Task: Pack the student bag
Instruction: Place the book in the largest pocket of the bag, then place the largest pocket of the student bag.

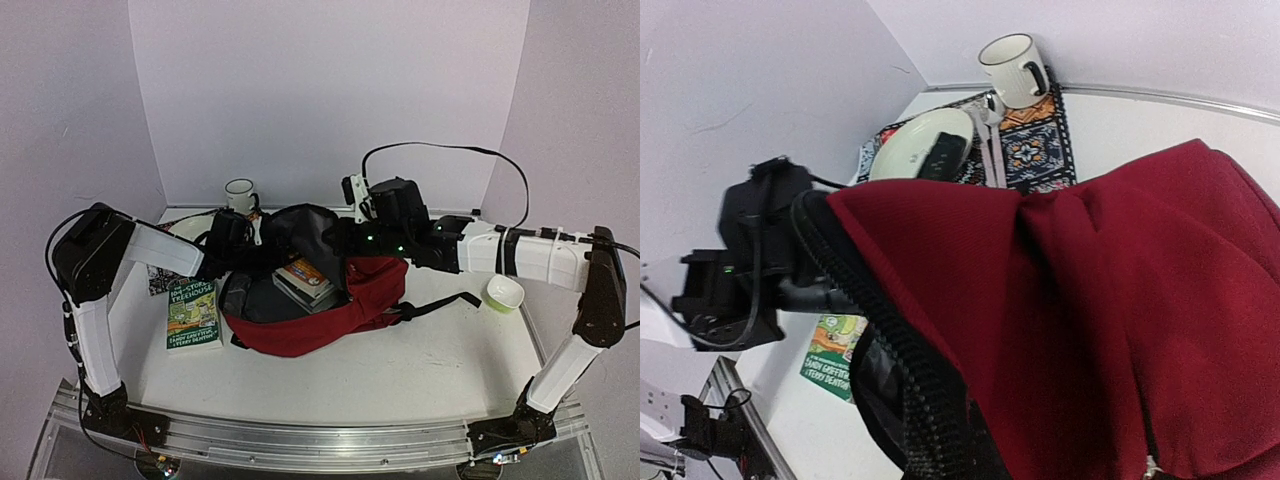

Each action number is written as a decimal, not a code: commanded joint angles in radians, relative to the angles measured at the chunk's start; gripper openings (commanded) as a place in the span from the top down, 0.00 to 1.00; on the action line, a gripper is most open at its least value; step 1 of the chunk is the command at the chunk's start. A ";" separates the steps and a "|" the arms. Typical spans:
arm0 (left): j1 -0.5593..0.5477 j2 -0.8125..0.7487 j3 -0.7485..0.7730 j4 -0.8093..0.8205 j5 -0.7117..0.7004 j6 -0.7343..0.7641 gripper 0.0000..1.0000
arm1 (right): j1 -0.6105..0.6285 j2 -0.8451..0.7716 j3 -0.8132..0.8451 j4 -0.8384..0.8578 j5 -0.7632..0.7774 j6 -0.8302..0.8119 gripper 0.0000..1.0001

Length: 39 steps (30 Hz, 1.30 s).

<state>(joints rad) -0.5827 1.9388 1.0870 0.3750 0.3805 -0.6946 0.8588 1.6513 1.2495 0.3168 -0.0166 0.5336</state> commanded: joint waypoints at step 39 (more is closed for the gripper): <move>0.156 -0.466 -0.216 -0.876 -0.422 0.227 0.07 | -0.394 -0.093 -0.204 -0.168 -0.024 0.050 0.53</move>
<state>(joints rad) -0.3873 1.4272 0.7802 -0.4155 0.0901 -0.5057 0.4683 1.6231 1.0565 0.1780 0.0316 0.6156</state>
